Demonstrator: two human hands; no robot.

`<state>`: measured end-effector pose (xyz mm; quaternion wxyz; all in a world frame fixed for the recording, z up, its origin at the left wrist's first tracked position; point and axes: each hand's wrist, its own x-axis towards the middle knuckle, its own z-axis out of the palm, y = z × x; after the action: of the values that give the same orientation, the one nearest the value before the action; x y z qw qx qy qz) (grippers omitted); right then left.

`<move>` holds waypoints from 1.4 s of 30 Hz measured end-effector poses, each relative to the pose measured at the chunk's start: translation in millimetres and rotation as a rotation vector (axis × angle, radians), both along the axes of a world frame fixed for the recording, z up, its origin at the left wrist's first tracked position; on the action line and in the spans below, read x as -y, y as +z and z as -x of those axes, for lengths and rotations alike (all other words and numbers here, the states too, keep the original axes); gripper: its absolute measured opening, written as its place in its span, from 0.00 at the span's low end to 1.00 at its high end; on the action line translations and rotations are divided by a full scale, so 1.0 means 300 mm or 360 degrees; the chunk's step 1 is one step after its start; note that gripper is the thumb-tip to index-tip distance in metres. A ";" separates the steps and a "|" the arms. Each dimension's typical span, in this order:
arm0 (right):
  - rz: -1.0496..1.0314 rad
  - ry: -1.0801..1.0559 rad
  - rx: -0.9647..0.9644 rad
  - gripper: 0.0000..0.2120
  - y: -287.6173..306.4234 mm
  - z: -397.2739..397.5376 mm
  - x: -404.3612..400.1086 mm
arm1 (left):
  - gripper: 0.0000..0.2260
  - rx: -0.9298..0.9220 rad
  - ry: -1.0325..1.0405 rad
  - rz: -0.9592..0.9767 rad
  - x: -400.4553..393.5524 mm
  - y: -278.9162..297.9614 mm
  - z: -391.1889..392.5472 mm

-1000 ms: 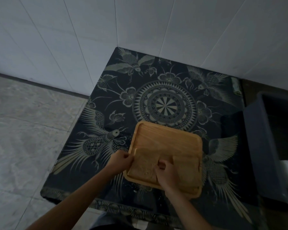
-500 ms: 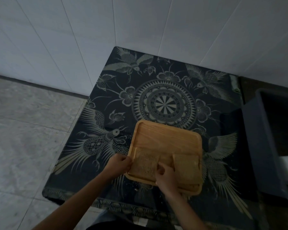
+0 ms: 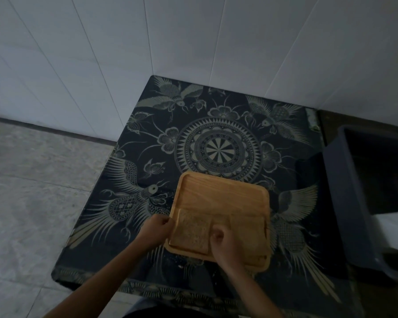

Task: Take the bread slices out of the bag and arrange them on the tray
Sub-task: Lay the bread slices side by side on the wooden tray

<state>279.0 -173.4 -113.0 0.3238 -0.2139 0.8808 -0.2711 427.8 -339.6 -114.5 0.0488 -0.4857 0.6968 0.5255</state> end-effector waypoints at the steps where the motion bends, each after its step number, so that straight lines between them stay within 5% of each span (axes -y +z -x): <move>1: 0.0015 -0.0001 -0.0031 0.12 0.015 0.018 -0.004 | 0.17 0.0008 -0.0033 0.0043 -0.003 0.014 0.018; 17: 0.0118 -0.0193 -0.0181 0.09 0.098 0.451 -0.216 | 0.11 -0.0116 -0.0110 -0.0092 -0.209 0.060 0.362; 25: -0.0057 -0.0083 0.0279 0.16 0.009 0.485 -0.305 | 0.05 -0.0080 -0.0111 -0.0127 -0.338 -0.004 0.420; 42: 0.0146 -0.0332 0.0675 0.06 0.048 0.473 -0.289 | 0.09 -0.0312 0.0371 -0.0376 -0.377 -0.054 0.423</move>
<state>137.1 -86.8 -98.7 0.4618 -0.0746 0.7972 -0.3817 300.8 -226.4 -130.9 -0.0238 -0.5006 0.5707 0.6505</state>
